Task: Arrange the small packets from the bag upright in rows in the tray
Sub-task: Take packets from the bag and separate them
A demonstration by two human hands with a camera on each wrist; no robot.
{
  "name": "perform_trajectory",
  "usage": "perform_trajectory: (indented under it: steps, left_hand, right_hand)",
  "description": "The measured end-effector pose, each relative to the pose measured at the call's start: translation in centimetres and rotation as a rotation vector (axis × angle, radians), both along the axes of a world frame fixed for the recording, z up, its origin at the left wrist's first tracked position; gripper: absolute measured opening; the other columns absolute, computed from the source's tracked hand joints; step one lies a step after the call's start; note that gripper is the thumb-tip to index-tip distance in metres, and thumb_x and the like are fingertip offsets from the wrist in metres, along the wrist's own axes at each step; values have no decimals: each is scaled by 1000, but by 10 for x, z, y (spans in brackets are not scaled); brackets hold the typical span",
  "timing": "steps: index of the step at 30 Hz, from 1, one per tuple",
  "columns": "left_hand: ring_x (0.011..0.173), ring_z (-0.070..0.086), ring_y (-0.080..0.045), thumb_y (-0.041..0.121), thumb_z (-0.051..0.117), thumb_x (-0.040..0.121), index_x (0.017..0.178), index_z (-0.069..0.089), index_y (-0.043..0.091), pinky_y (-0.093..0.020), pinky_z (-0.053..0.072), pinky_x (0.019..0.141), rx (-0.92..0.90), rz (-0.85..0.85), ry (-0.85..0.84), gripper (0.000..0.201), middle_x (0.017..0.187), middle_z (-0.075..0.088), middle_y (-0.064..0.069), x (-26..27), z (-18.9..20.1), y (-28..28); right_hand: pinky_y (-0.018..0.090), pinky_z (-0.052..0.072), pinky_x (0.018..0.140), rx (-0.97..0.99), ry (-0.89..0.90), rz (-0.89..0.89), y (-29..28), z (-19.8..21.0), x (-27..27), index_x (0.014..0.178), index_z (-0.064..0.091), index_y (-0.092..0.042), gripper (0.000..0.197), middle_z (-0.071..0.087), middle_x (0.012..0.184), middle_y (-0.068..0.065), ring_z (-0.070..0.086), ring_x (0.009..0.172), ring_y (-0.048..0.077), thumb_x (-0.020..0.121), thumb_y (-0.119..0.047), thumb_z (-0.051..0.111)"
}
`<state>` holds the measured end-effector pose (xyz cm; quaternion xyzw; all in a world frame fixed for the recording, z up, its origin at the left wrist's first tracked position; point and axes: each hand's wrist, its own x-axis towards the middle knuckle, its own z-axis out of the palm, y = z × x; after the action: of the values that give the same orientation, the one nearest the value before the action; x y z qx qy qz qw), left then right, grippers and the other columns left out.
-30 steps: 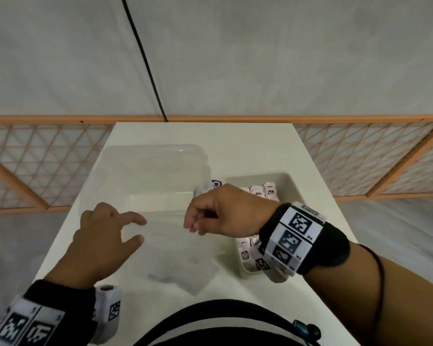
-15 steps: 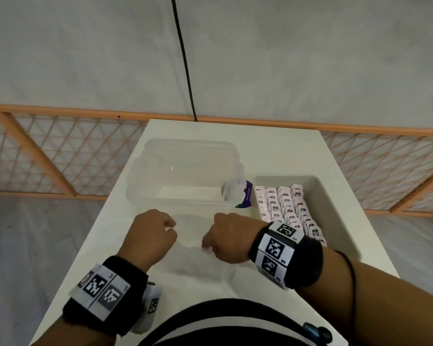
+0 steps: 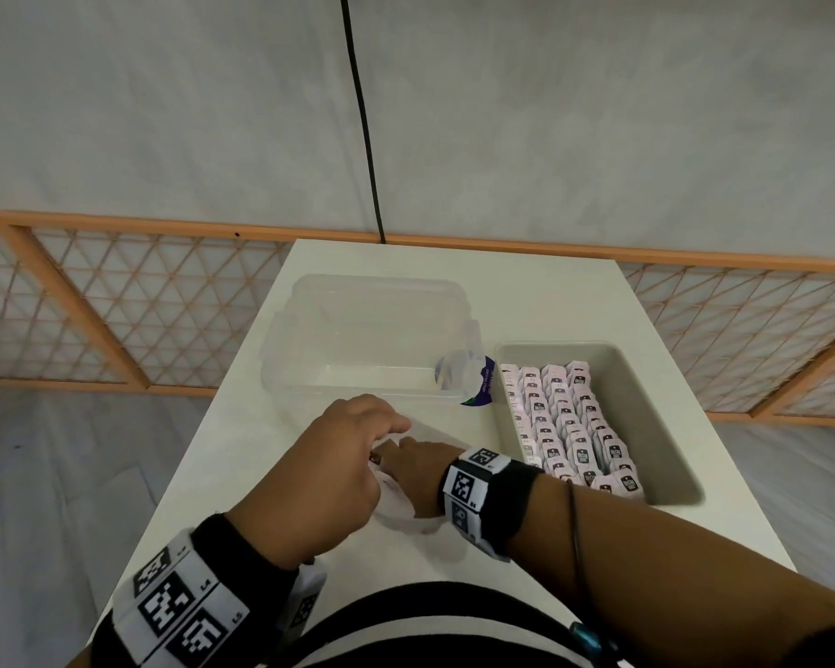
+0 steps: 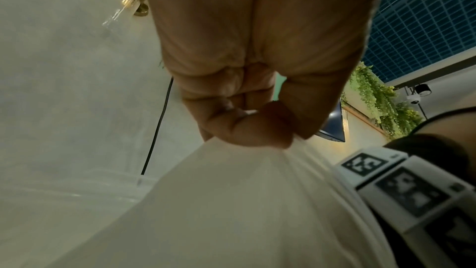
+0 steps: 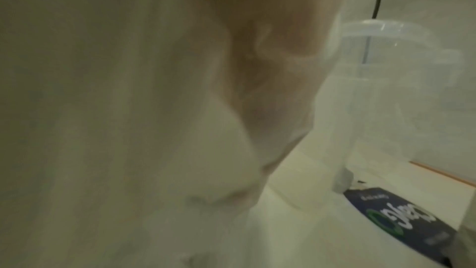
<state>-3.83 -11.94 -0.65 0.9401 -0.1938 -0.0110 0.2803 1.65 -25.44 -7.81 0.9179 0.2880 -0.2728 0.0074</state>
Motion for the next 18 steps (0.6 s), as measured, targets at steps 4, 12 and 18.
perform_trajectory:
  steps: [4,12,18]
  left_hand:
    - [106,36,5,-8,52,77,126,57,28,6,21,86,27,-27,-37,60,119,46,21,-5,1,2]
    - [110,35,4,-5,51,80,129,55,26,9,18,84,69,-11,-67,59,128,48,16,-6,5,-1]
    - [119,42,-5,-6,52,78,129,56,25,8,17,84,98,23,-73,59,129,48,13,-7,10,-5]
  right_hand:
    - [38,40,98,-16,5,43,5,-6,2,149,19,-17,80,34,140,21,48,119,35,86,-32,66]
    - [30,37,95,139,-133,-10,8,-9,4,130,44,-1,41,51,127,18,51,117,31,92,-13,54]
    - [34,40,95,88,-231,-37,6,-17,6,132,37,4,49,55,117,18,55,108,31,92,-18,53]
